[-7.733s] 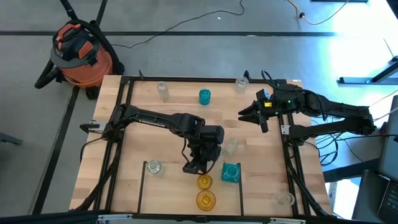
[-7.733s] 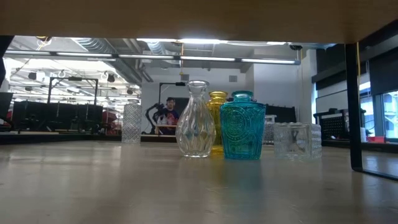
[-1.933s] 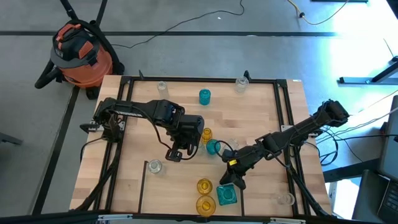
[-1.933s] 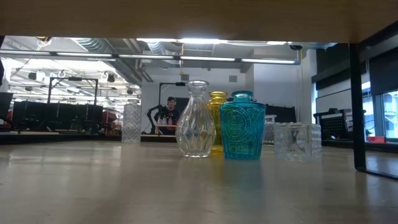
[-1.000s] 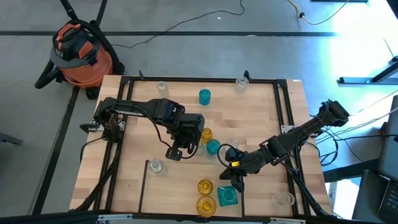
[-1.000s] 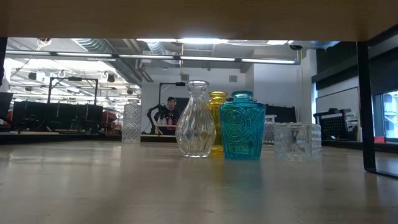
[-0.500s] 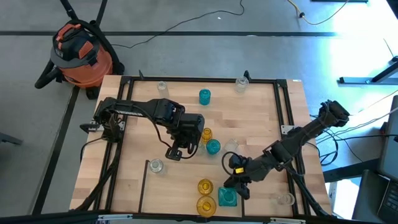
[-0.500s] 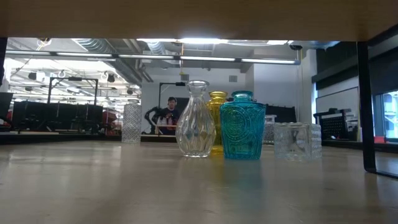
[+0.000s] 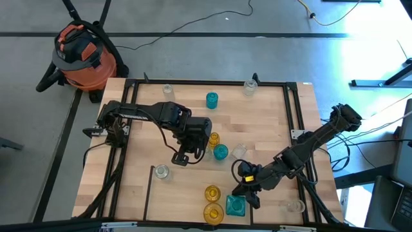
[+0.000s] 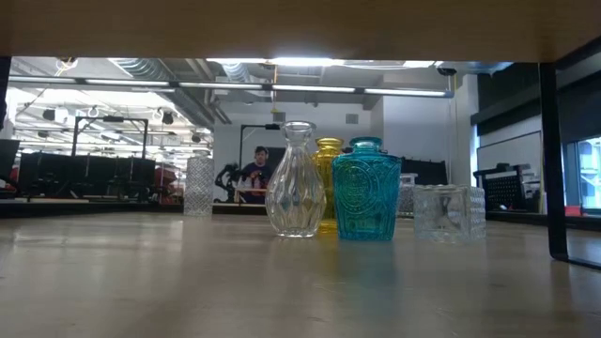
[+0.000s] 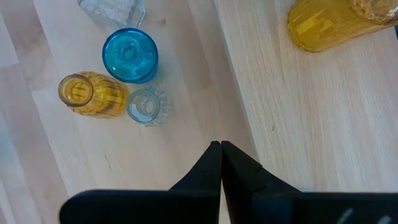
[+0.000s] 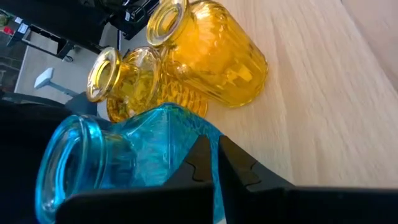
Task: Sort vases onto shelf
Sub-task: Adjust the vases on the shelf
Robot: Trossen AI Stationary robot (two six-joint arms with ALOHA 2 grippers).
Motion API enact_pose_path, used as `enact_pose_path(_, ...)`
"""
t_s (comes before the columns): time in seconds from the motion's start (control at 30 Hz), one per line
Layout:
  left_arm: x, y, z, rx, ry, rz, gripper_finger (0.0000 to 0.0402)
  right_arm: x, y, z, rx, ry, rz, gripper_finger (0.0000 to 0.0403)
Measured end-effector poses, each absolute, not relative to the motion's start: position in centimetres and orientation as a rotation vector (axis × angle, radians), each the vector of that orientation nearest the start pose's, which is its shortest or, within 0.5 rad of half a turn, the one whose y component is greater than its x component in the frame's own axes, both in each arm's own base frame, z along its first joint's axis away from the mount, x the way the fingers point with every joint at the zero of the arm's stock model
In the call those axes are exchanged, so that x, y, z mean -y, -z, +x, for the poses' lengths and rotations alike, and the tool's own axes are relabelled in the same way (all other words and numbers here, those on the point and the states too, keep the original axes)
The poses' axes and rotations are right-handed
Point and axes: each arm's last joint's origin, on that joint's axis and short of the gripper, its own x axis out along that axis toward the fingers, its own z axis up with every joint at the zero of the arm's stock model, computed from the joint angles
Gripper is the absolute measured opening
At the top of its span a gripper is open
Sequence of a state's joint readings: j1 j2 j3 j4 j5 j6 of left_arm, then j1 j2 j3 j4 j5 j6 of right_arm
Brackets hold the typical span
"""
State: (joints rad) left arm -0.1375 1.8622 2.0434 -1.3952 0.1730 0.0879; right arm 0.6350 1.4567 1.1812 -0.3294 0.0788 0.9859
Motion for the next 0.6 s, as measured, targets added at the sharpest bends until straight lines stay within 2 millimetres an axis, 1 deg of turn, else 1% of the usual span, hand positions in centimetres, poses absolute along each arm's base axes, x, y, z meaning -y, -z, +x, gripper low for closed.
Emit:
enact_pose_path(0.1,5.4,-36.9,35.6,-1.205,0.324,0.054,0.0000,-19.1,-30.2,26.3,-0.761,-0.235,0.720,0.0000)
enact_pose_path(0.2,5.4,-36.9,35.6,-1.206,0.325,0.055,0.0000,-19.5,-29.8,26.6,-0.777,-0.258,0.724,0.0000)
enact_pose_path(0.33,5.5,-36.9,35.5,-1.206,0.325,0.055,0.0000,-19.7,-29.3,26.8,-0.797,-0.254,0.741,0.0000)
enact_pose_path(0.6,5.5,-36.9,35.5,-1.206,0.325,0.055,0.0000,-20.1,-29.4,26.6,-0.806,-0.268,0.771,0.0000)
